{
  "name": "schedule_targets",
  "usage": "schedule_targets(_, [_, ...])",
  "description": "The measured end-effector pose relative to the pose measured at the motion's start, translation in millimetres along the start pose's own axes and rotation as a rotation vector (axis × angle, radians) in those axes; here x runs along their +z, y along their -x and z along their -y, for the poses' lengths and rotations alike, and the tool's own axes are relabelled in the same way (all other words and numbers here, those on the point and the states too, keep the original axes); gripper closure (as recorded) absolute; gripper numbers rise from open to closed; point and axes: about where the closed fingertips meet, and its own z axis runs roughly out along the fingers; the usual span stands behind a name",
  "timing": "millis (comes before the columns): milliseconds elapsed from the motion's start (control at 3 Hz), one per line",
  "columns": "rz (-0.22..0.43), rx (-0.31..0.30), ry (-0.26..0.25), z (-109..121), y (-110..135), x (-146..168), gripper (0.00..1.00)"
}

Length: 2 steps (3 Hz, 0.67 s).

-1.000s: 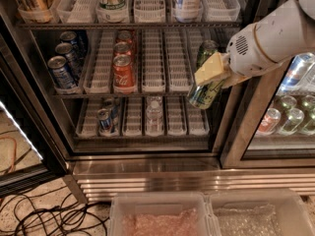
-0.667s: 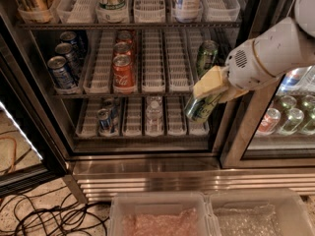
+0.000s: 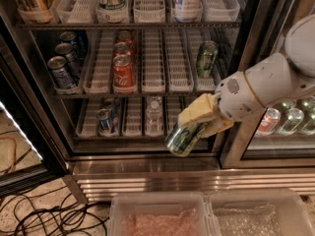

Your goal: Pick green can from middle shelf of fridge

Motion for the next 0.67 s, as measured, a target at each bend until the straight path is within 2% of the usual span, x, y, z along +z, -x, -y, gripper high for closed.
schedule_targets(333, [-0.066, 0.001, 0.088, -16.4, -16.3, 9.1, 1.00])
schedule_targets(667, [-0.069, 0.001, 0.094, -18.4, -16.9, 9.2, 1.00])
